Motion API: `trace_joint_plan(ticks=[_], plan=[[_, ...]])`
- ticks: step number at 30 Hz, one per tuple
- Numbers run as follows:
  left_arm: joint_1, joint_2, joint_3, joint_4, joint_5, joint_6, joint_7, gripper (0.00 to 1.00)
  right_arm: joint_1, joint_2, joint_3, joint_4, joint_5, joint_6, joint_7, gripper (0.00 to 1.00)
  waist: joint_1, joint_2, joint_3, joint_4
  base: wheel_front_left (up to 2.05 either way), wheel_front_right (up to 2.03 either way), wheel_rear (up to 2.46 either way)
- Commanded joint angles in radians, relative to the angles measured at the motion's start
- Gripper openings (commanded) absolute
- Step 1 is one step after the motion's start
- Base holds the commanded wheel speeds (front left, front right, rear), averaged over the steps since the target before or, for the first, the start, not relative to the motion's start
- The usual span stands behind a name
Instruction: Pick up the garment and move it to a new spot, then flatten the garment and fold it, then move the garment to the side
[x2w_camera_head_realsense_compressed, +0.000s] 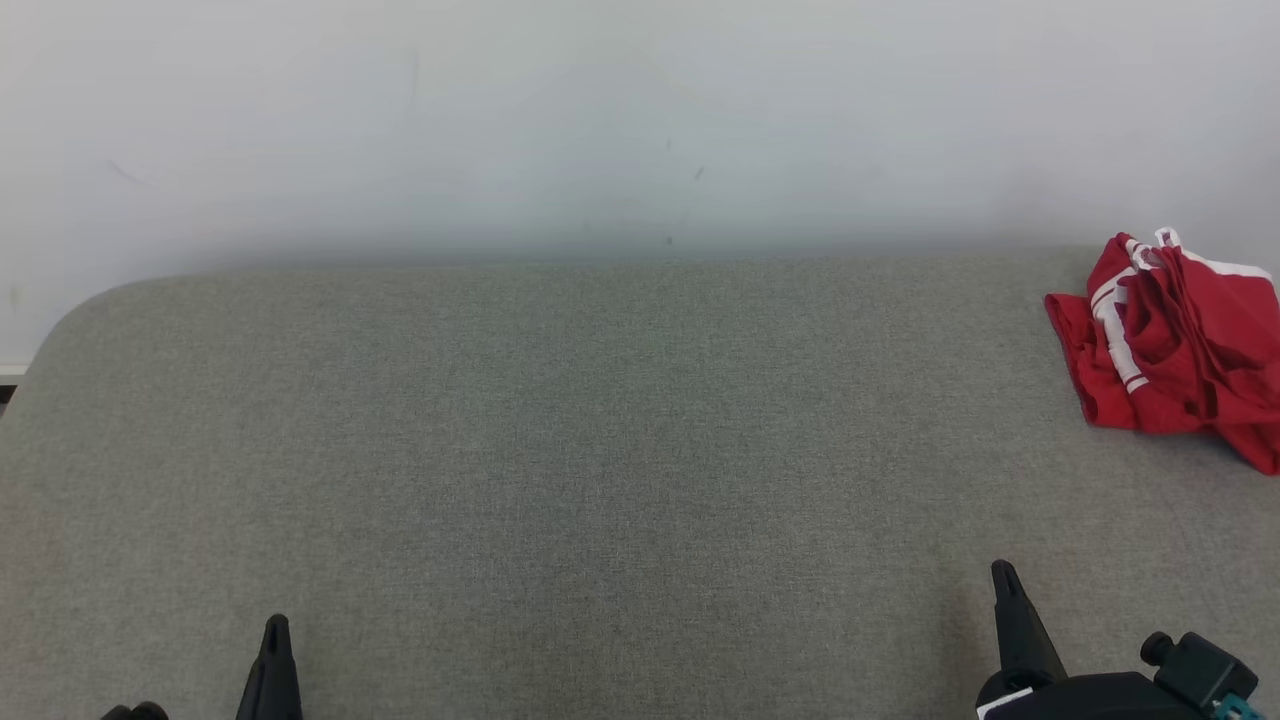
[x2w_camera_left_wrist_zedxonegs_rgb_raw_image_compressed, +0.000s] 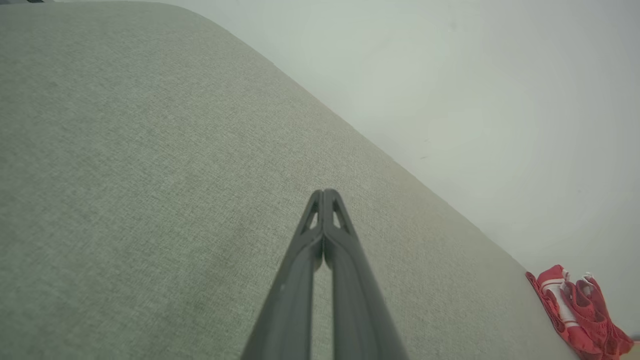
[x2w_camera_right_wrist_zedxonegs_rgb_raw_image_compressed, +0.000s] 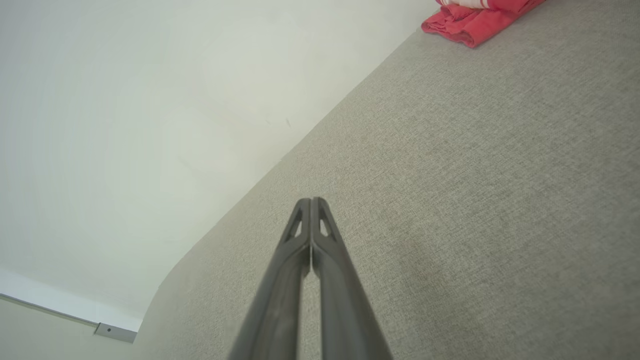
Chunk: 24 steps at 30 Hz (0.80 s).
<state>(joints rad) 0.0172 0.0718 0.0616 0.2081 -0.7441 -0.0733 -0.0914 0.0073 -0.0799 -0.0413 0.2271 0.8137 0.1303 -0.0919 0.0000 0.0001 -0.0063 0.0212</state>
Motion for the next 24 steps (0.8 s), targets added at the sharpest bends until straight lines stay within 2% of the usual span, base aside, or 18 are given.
trace_joint_plan(ticks=[1, 24], plan=[[-0.026, 0.002, 0.006, -0.007, -0.038, -0.007, 0.008, 0.00, -0.023, 0.003, -0.005, -0.010, 0.035, 0.000, 0.008, 0.00, 0.0000, -0.0001, 0.000, 0.000, 0.00, 0.00, 0.00], [-0.065, -0.007, 0.023, 0.008, -0.329, -0.025, 0.078, 0.00, -0.058, 0.012, -0.029, -0.001, 0.304, 0.000, 0.077, 0.00, 0.0000, -0.0001, 0.003, -0.006, 0.00, 0.00, 0.00]])
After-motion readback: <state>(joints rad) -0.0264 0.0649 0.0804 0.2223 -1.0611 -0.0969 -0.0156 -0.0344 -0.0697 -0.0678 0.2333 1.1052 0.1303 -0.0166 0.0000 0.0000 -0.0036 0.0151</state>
